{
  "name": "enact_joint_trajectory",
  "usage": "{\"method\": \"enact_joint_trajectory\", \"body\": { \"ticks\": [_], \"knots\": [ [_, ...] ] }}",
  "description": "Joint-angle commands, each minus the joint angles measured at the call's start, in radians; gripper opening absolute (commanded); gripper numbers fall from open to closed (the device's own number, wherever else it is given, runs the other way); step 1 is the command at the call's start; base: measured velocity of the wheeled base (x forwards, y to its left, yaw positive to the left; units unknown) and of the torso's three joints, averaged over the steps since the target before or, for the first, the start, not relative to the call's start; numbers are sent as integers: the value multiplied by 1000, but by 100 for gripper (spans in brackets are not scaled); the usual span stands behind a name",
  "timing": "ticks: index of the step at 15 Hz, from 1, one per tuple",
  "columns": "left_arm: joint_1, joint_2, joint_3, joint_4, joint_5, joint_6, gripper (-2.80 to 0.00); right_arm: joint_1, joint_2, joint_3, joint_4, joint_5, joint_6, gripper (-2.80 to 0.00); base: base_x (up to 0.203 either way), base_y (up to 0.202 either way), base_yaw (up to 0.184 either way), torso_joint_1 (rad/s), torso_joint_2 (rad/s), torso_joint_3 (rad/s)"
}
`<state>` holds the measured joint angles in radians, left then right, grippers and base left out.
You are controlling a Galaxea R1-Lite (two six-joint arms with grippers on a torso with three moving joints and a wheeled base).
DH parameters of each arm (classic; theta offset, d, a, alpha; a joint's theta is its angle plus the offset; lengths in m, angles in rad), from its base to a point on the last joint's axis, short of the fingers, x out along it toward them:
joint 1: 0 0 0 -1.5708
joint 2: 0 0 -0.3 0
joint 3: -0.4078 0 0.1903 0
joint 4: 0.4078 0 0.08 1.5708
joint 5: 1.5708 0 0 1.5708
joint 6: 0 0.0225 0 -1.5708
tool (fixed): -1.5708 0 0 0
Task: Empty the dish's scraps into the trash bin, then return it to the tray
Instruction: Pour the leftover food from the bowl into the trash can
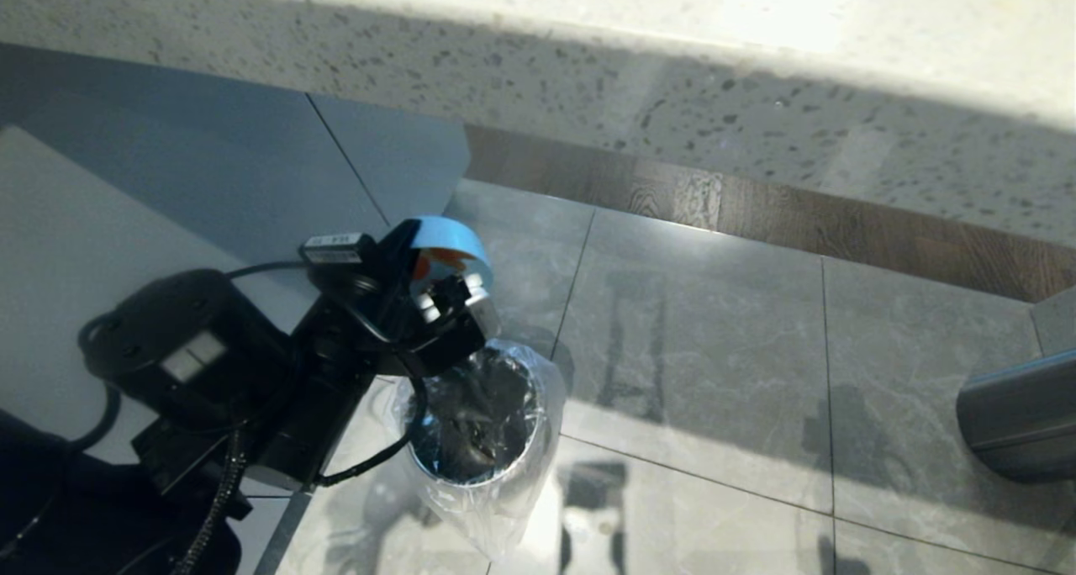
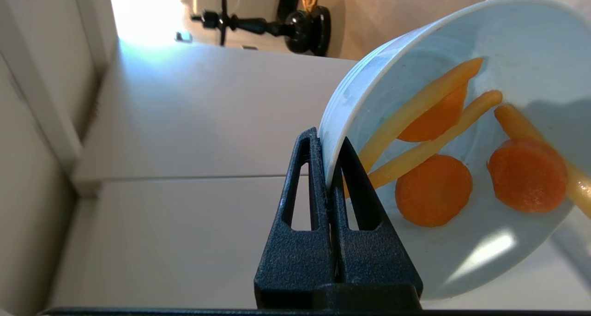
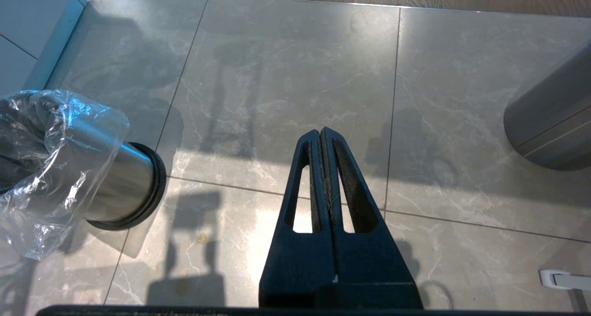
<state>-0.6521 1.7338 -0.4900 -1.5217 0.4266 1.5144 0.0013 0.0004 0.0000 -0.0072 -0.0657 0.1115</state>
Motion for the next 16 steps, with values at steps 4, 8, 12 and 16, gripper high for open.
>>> {"method": "enact_joint_trajectory", "body": {
  "ticks": [4, 8, 12, 16],
  "knots": [
    [-28, -2, 7, -48, 3, 143, -280, 0, 0, -1, 0, 0, 0, -280, 0, 0, 0, 0, 0, 0],
    [-44, 7, 5, 17, 3, 181, -280, 0, 0, 0, 0, 0, 0, -280, 0, 0, 0, 0, 0, 0],
    [-44, 9, 5, 44, 8, 231, -280, 0, 0, 0, 0, 0, 0, -280, 0, 0, 0, 0, 0, 0],
    [-43, 14, 7, 64, 9, 311, -280, 0, 0, 0, 0, 0, 0, -280, 0, 0, 0, 0, 0, 0]
  ]
}}
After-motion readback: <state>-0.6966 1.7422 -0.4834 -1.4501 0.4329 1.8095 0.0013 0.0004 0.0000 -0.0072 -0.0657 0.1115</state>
